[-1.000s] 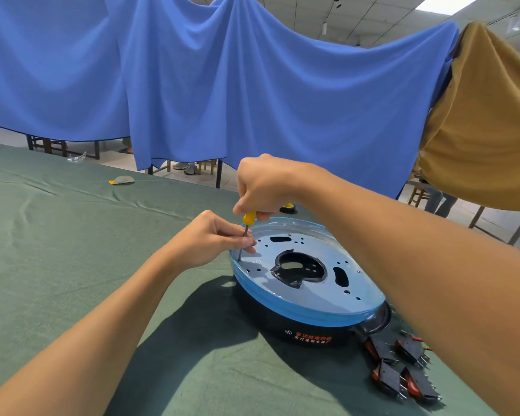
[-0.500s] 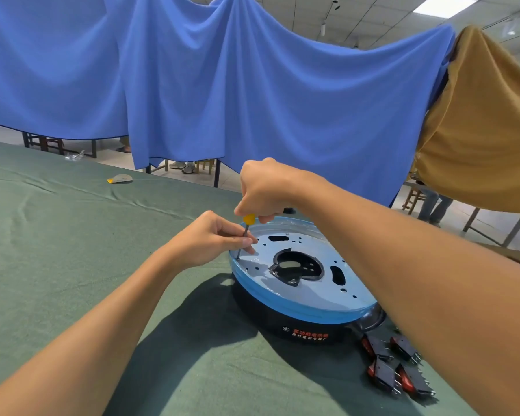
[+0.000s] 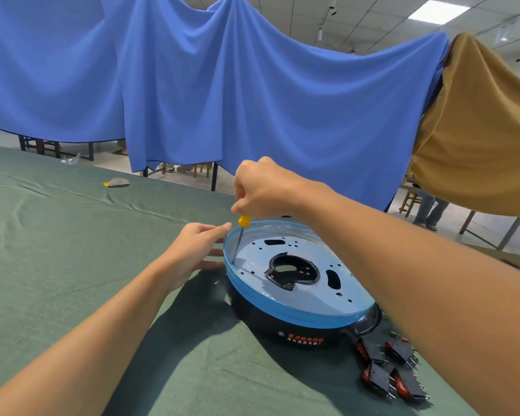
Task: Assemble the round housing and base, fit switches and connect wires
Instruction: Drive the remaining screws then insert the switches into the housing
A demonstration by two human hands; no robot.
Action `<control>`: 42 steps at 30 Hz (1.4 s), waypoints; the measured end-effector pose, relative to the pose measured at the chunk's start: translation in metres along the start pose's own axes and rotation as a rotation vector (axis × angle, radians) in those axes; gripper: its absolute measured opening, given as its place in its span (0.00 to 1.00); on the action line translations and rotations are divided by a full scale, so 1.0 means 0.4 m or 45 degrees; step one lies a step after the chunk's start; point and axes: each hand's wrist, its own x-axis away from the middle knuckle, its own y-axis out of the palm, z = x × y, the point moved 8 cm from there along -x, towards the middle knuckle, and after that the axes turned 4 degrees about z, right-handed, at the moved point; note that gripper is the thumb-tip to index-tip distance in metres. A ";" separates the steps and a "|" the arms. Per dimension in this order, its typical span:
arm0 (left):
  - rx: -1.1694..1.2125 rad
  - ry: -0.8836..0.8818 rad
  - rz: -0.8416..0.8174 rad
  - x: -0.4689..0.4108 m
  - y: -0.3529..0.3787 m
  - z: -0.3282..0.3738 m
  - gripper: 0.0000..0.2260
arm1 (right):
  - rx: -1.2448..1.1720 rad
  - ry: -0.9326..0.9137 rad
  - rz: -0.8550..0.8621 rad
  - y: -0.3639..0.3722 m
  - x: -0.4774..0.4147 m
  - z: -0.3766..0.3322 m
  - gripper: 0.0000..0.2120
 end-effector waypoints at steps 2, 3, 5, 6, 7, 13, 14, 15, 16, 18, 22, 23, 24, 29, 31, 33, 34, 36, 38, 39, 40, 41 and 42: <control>-0.034 -0.041 -0.028 0.001 0.004 -0.001 0.14 | -0.010 0.039 0.041 0.011 -0.004 0.006 0.13; -0.047 -0.050 -0.030 0.001 0.005 0.002 0.14 | -0.003 0.057 0.050 0.016 -0.006 0.008 0.14; -0.099 -0.084 -0.028 0.002 0.004 0.000 0.14 | 0.007 0.102 0.037 0.021 -0.006 0.018 0.17; -0.126 -0.112 -0.034 0.003 0.004 -0.004 0.14 | 0.011 0.122 -0.006 0.023 -0.004 0.024 0.18; -0.143 -0.143 -0.044 0.005 0.004 -0.010 0.15 | 0.033 0.127 -0.074 0.025 0.000 0.030 0.17; -0.201 -0.176 -0.047 0.002 0.004 -0.015 0.15 | 0.116 -0.068 -0.195 -0.001 0.018 -0.004 0.10; -0.200 -0.169 -0.046 0.001 0.005 -0.014 0.15 | 0.120 -0.108 -0.151 -0.006 0.016 -0.017 0.11; -0.196 -0.162 -0.050 0.000 0.007 -0.014 0.14 | 0.122 -0.129 -0.123 -0.007 0.012 -0.027 0.11; -0.194 -0.158 -0.053 -0.001 0.007 -0.015 0.15 | 0.117 -0.124 -0.103 -0.004 0.006 -0.031 0.11; -0.198 -0.154 -0.051 -0.001 0.003 -0.019 0.15 | 0.092 -0.049 -0.073 0.006 -0.009 -0.023 0.15; -0.195 -0.145 -0.064 -0.004 -0.001 -0.025 0.17 | 0.098 0.125 -0.050 0.020 -0.025 0.009 0.14; -0.198 -0.143 -0.063 -0.005 -0.001 -0.026 0.17 | 0.118 0.125 -0.089 0.020 -0.024 0.012 0.16; -0.204 -0.142 -0.058 -0.007 -0.001 -0.027 0.17 | 0.142 0.116 -0.148 0.019 -0.019 0.012 0.18; -0.220 -0.139 -0.038 -0.012 -0.005 -0.029 0.17 | 0.221 0.009 -0.336 0.010 0.011 0.000 0.11; -0.221 -0.131 -0.044 -0.011 -0.006 -0.028 0.18 | 0.215 -0.052 -0.250 0.006 0.015 -0.016 0.06; -0.222 -0.123 -0.057 -0.010 -0.005 -0.029 0.18 | 0.151 -0.082 -0.173 0.000 0.019 -0.031 0.02; -0.220 -0.123 -0.060 -0.010 -0.005 -0.031 0.18 | 0.121 -0.090 -0.159 -0.001 0.020 -0.038 0.01; -0.215 -0.128 -0.061 -0.009 -0.005 -0.032 0.18 | 0.095 -0.069 -0.145 0.000 0.016 -0.045 0.06; -0.246 -0.140 -0.057 -0.007 -0.005 -0.030 0.19 | 0.133 -0.015 -0.151 0.006 0.012 -0.045 0.09; -0.271 -0.147 -0.055 -0.004 -0.005 -0.028 0.19 | 0.171 0.008 -0.168 0.010 0.012 -0.045 0.09; -0.289 -0.156 -0.055 -0.002 -0.007 -0.027 0.19 | 0.206 0.018 -0.182 0.014 0.013 -0.045 0.09; -0.303 -0.168 -0.059 0.000 -0.009 -0.026 0.19 | 0.221 0.017 -0.189 0.016 0.015 -0.044 0.10; -0.315 -0.182 -0.072 0.003 -0.010 -0.025 0.19 | 0.198 0.019 -0.204 0.018 0.022 -0.040 0.12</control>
